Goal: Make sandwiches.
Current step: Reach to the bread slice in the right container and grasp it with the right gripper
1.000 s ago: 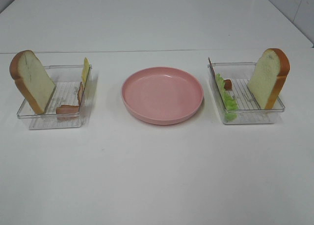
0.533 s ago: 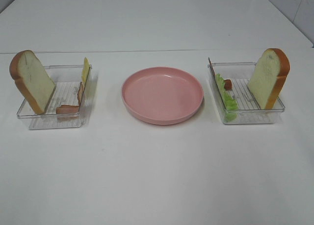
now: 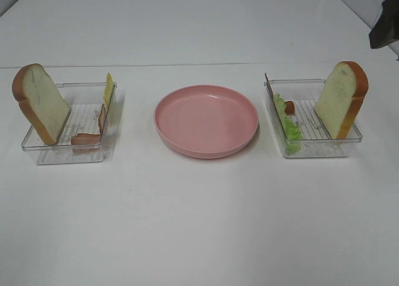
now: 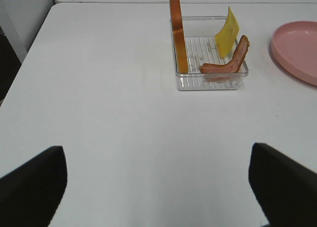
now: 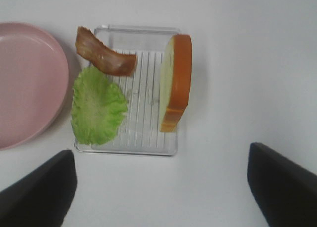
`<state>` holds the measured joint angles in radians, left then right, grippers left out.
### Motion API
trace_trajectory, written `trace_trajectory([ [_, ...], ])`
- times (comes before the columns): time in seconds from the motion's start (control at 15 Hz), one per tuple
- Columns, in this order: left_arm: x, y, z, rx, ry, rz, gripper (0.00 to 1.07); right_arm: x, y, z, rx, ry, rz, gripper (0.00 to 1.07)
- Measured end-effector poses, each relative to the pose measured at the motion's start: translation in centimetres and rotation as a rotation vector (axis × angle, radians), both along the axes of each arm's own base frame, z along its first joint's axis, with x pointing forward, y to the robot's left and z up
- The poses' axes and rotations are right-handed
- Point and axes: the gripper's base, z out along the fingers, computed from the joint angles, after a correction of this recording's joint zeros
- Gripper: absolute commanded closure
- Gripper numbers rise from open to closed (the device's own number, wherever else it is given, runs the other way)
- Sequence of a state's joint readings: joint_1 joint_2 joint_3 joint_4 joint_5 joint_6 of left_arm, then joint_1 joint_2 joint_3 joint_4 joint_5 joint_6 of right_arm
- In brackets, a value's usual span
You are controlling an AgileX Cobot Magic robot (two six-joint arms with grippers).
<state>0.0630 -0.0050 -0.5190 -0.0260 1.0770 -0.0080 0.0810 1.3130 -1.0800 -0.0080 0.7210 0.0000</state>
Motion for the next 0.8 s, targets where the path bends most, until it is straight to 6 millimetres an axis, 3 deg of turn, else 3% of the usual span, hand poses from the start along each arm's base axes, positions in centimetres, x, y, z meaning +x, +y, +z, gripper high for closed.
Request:
trace_trajectory([
  [0.13, 0.0, 0.0, 0.0, 0.000, 0.000, 0.000, 0.15, 2.1, 0.2, -0.9, -0.004, 0.104, -0.008, 0.17],
  [0.2, 0.0, 0.0, 0.0, 0.000, 0.000, 0.000, 0.15, 4.6, 0.4, -1.9, -0.009, 0.170, -0.009, 0.17],
  [0.27, 0.0, 0.0, 0.0, 0.000, 0.000, 0.000, 0.15, 5.8, 0.5, -2.3, -0.011, 0.186, -0.009, 0.17],
  [0.4, 0.0, 0.0, 0.0, 0.000, 0.000, 0.000, 0.15, 7.0, 0.6, -2.8, -0.012, 0.202, -0.009, 0.17],
  [0.47, 0.0, 0.0, 0.0, 0.000, 0.000, 0.000, 0.15, 9.2, 0.7, -3.9, -0.015, 0.221, -0.009, 0.17],
  [0.8, 0.0, 0.0, 0.0, 0.000, 0.000, 0.000, 0.15, 13.3, 0.5, -8.1, -0.100, 0.293, 0.004, 0.17],
])
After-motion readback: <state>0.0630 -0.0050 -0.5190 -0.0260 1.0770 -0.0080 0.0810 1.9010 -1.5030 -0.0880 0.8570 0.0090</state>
